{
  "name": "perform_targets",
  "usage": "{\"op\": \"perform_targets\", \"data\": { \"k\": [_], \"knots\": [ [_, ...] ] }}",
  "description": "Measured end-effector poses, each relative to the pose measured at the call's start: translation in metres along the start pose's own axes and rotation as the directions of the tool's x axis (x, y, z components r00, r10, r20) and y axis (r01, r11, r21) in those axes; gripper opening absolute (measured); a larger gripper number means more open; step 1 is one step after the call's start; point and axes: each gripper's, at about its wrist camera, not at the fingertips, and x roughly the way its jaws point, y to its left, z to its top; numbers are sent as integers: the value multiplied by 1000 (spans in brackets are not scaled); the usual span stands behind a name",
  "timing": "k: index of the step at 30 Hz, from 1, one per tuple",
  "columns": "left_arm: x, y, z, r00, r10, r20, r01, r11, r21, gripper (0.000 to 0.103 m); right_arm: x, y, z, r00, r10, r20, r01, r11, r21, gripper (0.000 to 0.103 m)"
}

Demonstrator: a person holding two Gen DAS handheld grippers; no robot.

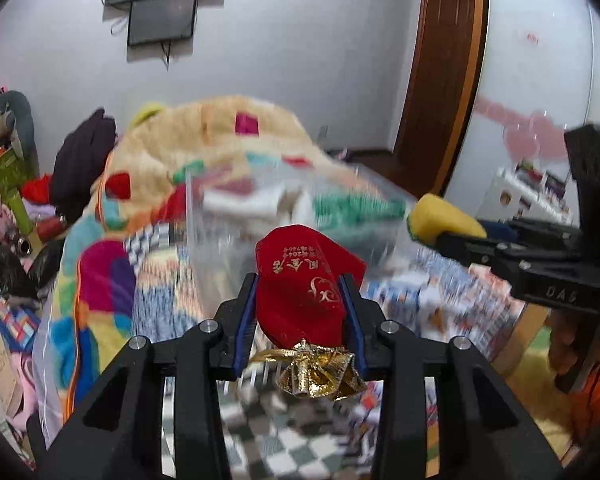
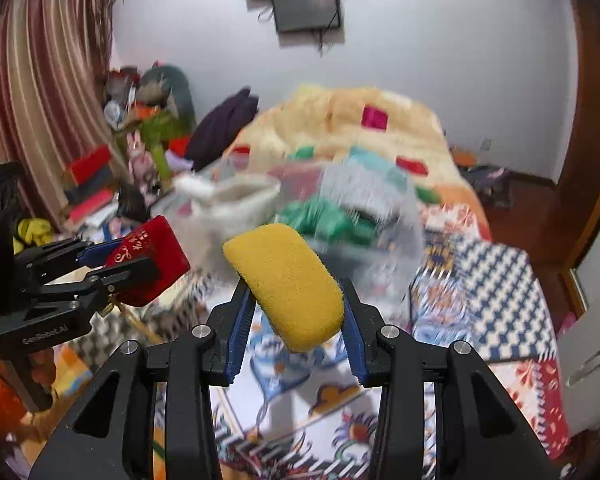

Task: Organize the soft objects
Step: 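Grasp the red pouch with gold bell with the left tool while the right tool grasps the yellow sponge, then drop the red pouch into the box with the left tool while the right tool drops the sponge in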

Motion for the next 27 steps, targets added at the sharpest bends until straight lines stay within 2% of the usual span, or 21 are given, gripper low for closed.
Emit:
{"op": "perform_targets", "data": {
  "k": [7,12,19,27],
  "knots": [
    [2,-5,46,995,-8,103,9,1000,-13,39,-6,-13,31,995,-42,93,38,998,45,38],
    [23,-4,66,994,-3,109,6,999,-33,39,7,-22,41,994,-72,80,66,995,69,38],
    [63,-2,69,998,33,50,-31,999,-28,39,35,-31,42,995,-97,26,95,993,68,38],
    [109,2,54,996,66,-58,-66,998,2,39,65,-38,33,993,-109,-48,111,992,57,38]
  ]
}}
